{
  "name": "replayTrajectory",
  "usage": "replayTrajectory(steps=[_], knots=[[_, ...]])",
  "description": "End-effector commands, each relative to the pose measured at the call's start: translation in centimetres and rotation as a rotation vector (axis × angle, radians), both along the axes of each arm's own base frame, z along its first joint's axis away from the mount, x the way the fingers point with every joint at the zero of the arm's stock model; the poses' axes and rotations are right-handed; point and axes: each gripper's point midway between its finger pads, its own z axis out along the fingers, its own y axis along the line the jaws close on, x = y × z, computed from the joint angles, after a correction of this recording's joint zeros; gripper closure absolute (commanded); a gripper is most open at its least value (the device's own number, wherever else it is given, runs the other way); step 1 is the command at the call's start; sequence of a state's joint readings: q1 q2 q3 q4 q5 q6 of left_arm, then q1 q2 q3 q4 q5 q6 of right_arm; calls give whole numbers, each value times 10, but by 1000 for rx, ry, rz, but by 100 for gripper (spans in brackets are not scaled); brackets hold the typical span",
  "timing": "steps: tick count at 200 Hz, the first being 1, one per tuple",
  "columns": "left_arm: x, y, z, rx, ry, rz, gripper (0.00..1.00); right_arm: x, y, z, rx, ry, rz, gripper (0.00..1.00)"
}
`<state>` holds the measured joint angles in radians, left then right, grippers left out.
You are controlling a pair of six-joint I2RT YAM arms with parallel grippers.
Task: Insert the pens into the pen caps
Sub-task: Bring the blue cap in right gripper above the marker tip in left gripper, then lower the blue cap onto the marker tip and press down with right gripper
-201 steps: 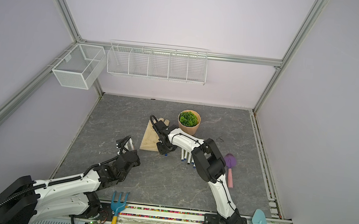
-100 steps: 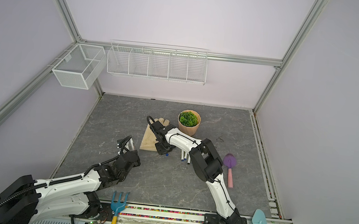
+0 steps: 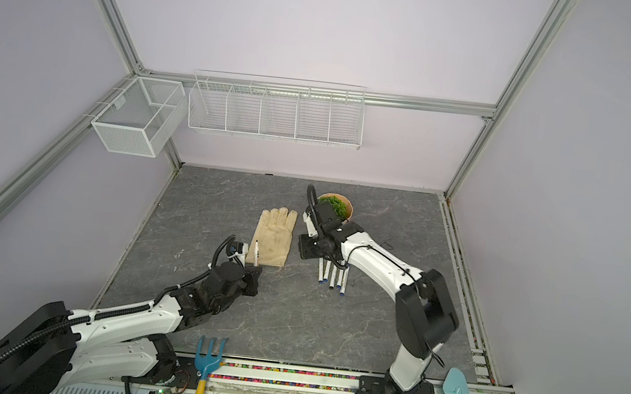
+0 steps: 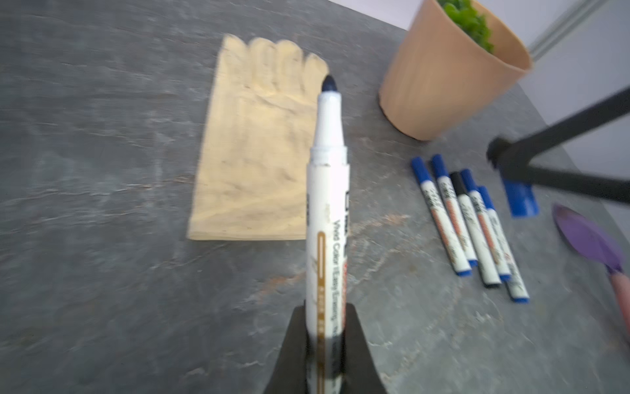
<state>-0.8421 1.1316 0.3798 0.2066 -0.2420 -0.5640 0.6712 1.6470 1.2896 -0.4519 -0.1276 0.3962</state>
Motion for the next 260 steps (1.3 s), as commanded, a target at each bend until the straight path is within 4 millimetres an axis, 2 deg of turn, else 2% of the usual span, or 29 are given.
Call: replayTrajectory(steps=[1,36,66,101,154,211,260], knots=[[-12,-47,30,-106,-63,-255,100,-10,16,33,216,-63,28,93],[-24,-74,36,-130,-81,-392,100,-21,13,65,394,-156,7,93],[-33,-92,39,-104,-104,-466,100,-18,9,76,436,-204,-29,94],[-38,-102,38,-83,-108,-498,100,-13,11,78,445,-221,-33,93],[-37,-99,38,-77,-109,-483,100,-11,4,75,379,-251,-37,93],[-35,-99,35,-74,-105,-477,100,-20,1,60,338,-216,-12,93],[-34,-100,34,-69,-100,-477,100,-26,-1,56,325,-204,2,93]])
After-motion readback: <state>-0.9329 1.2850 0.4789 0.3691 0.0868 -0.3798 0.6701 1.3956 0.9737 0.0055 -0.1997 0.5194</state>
